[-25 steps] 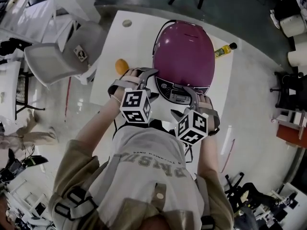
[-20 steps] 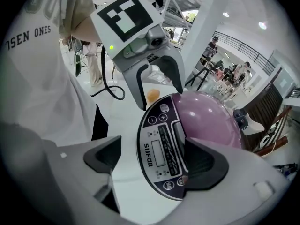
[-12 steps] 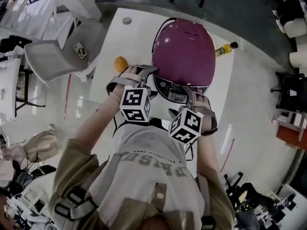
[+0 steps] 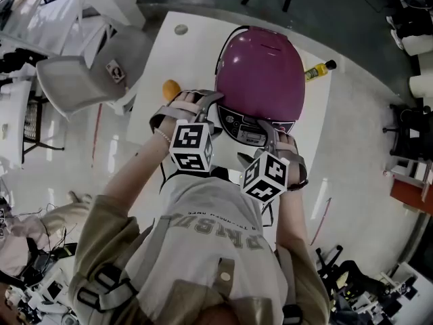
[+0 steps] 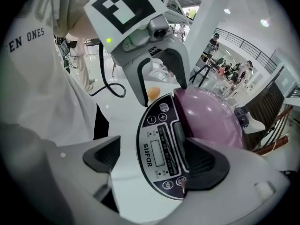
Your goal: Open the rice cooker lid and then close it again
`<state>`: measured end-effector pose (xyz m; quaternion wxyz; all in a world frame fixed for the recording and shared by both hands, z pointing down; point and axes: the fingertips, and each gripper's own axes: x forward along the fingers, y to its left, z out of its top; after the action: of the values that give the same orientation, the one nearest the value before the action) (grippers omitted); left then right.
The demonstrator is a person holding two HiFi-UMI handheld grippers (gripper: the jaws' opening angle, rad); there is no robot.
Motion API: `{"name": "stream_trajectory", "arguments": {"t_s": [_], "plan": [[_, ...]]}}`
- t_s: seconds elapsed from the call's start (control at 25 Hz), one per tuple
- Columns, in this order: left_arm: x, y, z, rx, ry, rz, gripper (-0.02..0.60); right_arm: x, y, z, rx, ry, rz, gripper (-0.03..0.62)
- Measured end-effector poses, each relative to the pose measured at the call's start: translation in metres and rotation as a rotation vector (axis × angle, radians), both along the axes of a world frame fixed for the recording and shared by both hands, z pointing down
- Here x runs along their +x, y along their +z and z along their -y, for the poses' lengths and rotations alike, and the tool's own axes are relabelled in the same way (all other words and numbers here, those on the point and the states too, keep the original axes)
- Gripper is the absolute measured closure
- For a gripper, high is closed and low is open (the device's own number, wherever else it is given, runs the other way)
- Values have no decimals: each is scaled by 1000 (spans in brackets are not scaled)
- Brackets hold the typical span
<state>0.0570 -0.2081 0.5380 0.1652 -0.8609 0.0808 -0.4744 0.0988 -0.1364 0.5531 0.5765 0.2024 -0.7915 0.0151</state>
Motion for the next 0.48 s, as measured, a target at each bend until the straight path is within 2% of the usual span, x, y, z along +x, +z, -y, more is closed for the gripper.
{"name": "stream_trajectory", "arguments": {"t_s": [0.48], "plan": [[4,-29,10,61,-6,-22,174,-1,-8,2,6,20,124,183]]}}
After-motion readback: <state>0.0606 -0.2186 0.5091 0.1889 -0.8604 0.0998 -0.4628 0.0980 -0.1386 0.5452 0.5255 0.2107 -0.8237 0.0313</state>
